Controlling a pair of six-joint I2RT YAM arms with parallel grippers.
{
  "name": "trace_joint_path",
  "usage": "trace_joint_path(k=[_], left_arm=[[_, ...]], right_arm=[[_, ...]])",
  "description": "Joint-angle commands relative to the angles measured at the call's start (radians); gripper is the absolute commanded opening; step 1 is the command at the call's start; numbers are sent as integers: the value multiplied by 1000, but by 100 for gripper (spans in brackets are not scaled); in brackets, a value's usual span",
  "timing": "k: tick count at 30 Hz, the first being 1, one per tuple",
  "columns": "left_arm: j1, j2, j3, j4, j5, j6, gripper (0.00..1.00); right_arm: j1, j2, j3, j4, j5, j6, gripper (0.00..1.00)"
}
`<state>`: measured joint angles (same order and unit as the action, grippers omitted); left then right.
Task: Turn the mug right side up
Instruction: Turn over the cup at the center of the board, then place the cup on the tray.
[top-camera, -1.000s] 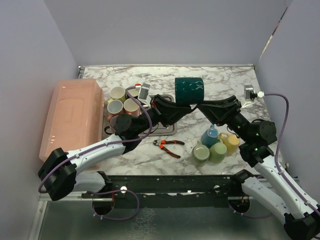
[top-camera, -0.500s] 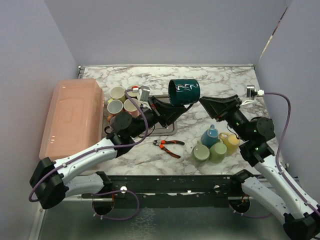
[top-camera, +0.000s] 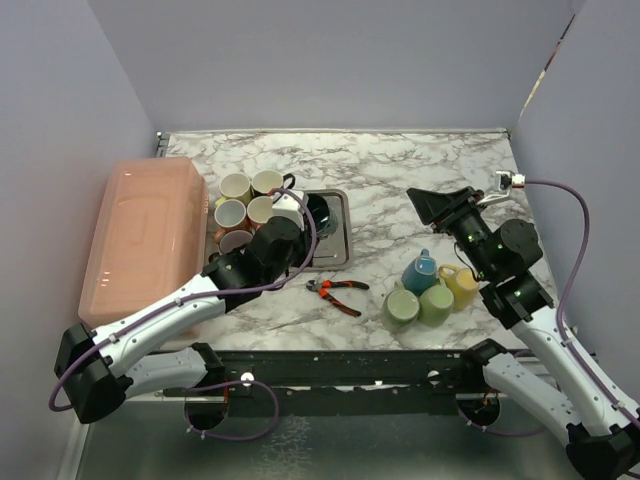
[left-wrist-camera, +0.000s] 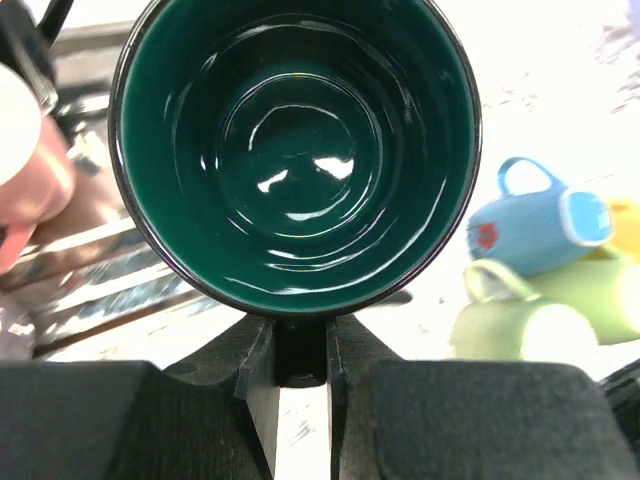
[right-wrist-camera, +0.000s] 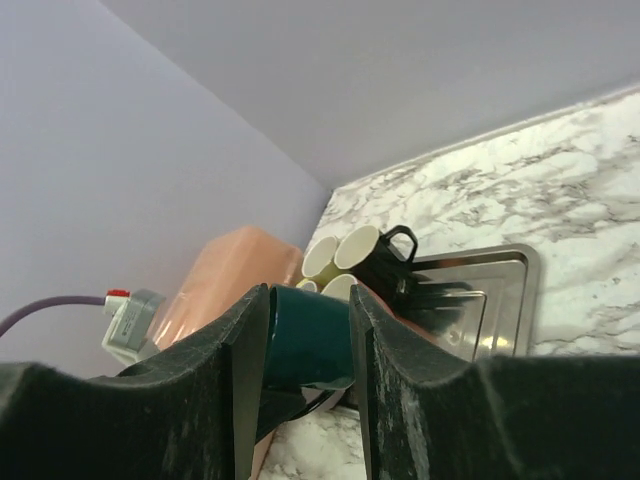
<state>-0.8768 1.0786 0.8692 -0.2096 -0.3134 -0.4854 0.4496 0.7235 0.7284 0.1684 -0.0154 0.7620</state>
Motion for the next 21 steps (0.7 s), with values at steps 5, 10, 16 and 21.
trace_joint_path(k=[5, 10, 16, 21], left_arm=[[1, 11, -12, -240, -131, -41, 0], [23, 83, -11, -263, -157, -28, 0], [119, 157, -32, -228, -134, -24, 0], [205, 175, -70, -154, -58, -16, 0]], right_arm=[[-6, 22, 47, -103, 89, -43, 42], [-6, 34, 68, -145, 85, -63, 43], [-6, 41, 79, -159, 93, -72, 43], [-6, 59, 85, -164, 97, -66, 43]])
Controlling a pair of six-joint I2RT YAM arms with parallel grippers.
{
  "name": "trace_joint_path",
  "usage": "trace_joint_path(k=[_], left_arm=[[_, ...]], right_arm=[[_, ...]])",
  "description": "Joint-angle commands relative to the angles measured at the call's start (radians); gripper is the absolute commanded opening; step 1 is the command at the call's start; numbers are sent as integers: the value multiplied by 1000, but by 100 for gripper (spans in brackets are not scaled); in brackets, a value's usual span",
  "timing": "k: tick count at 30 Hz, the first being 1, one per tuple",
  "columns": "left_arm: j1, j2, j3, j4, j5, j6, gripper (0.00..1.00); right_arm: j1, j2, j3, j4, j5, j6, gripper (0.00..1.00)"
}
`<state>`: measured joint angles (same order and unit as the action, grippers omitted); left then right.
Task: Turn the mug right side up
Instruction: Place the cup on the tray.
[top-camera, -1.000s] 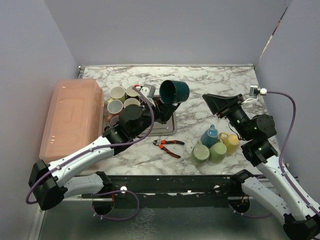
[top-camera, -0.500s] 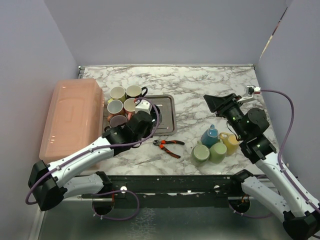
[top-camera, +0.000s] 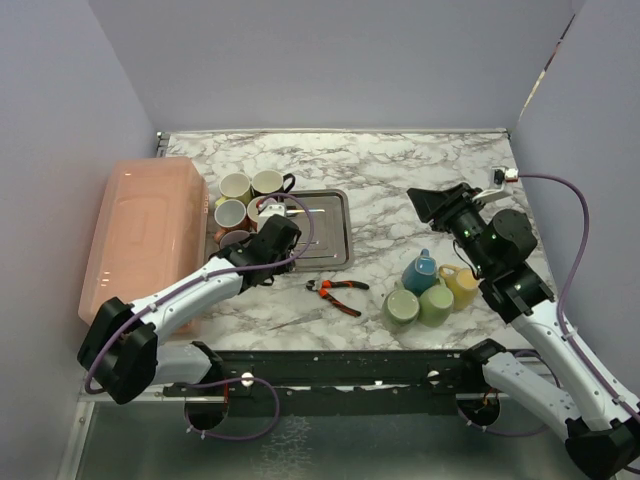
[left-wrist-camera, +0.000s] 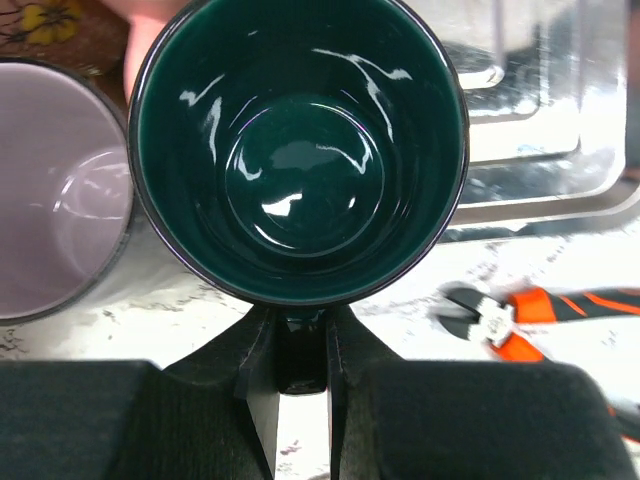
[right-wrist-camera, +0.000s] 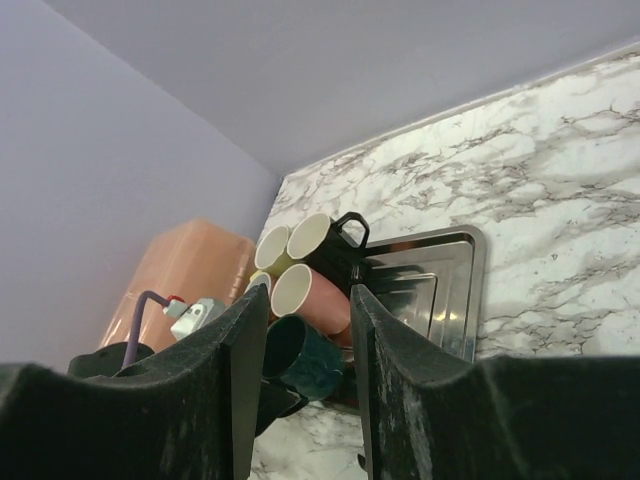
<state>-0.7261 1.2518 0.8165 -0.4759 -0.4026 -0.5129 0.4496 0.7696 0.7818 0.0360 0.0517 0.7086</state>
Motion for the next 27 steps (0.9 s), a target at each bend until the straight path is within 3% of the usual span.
trace_joint_path(k=[1, 19, 24, 27], left_arm=[[60, 8, -20, 117, 33, 14, 0], [103, 50, -57, 151, 35, 12, 0], [103, 54, -50, 121, 29, 1, 22], [103, 53, -45, 102, 22, -4, 29]], right_arm=[[-6, 17, 31, -34, 33, -12, 43], [-6, 35, 34, -57, 33, -10, 43], [-6, 31, 35, -65, 30, -9, 43], [-6, 33, 35, -65, 26, -8, 43]])
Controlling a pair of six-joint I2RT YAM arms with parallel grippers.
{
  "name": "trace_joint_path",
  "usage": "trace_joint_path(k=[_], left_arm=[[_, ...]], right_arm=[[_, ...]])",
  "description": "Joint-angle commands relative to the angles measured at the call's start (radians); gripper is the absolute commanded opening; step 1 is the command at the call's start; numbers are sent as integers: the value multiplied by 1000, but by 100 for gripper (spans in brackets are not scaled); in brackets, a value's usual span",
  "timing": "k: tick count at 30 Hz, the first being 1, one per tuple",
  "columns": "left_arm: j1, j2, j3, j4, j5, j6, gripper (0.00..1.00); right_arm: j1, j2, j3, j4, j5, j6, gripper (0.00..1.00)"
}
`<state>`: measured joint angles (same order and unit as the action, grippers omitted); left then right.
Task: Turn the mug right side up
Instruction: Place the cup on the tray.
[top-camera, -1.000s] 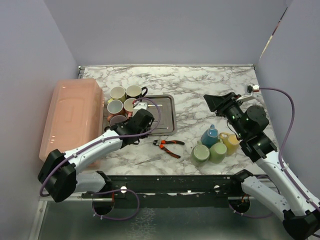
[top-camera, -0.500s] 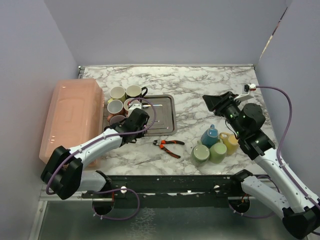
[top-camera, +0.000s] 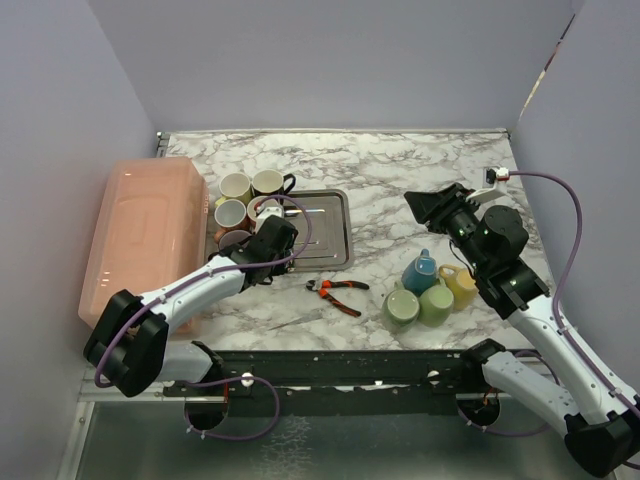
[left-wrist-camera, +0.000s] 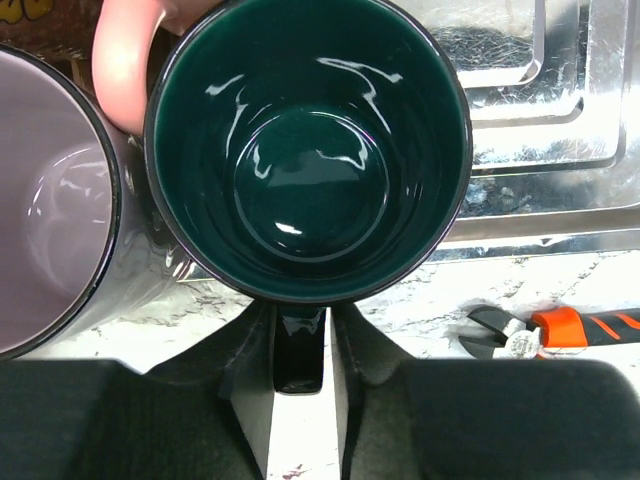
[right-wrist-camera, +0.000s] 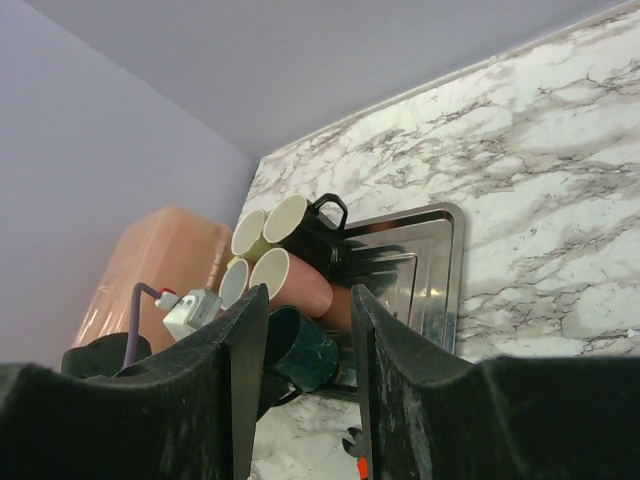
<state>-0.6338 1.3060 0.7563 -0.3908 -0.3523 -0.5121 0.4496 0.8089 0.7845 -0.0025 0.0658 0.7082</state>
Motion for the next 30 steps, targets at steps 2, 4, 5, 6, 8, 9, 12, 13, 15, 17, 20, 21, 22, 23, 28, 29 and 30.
trace_joint_path(k=[2, 4, 5, 6, 8, 9, 12, 13, 15, 17, 20, 21, 22, 23, 28, 29, 30], left_arm=[[11, -3, 19, 5, -36, -9, 33], [12, -8, 27, -8, -46, -12, 36], [11, -11, 32, -15, -51, -12, 37], [11, -12, 36, -25, -58, -15, 37], [11, -15, 48, -45, -71, -14, 37], [11, -17, 53, -54, -77, -14, 37], [11, -25, 65, -81, -91, -15, 35], [11, -29, 67, -87, -98, -16, 35], [11, -34, 68, -97, -109, -17, 35], [11, -35, 68, -108, -121, -18, 35], [11, -35, 72, -118, -125, -20, 35], [11, -36, 74, -121, -128, -20, 35], [11, -38, 78, -125, -132, -19, 35], [11, -40, 80, -131, -137, -19, 36], [11, -83, 100, -157, -146, -9, 49], [11, -101, 104, -159, -137, -3, 54], [11, -120, 108, -157, -127, 0, 58]], right_arm=[[-6, -7, 34, -26, 9, -6, 43], [-6, -7, 35, -28, 5, -5, 43], [-6, -7, 35, -28, 5, -5, 43], [-6, -7, 36, -30, 4, -4, 43], [-6, -8, 38, -32, 2, -5, 43], [-6, -8, 40, -35, 2, -6, 43], [-6, -8, 42, -40, 1, -7, 43], [-6, -8, 42, -41, 1, -7, 43], [-6, -7, 42, -40, -2, -6, 43], [-6, -7, 44, -41, -6, -6, 43], [-6, -4, 45, -44, -10, -6, 43], [-6, -5, 45, -47, -10, -6, 43], [-6, -5, 47, -50, -11, -6, 43], [-6, -6, 49, -54, -11, -6, 43], [-6, -8, 56, -85, -14, -11, 43], [-6, -7, 59, -95, -14, -14, 43], [-6, -6, 64, -106, -13, -18, 43]])
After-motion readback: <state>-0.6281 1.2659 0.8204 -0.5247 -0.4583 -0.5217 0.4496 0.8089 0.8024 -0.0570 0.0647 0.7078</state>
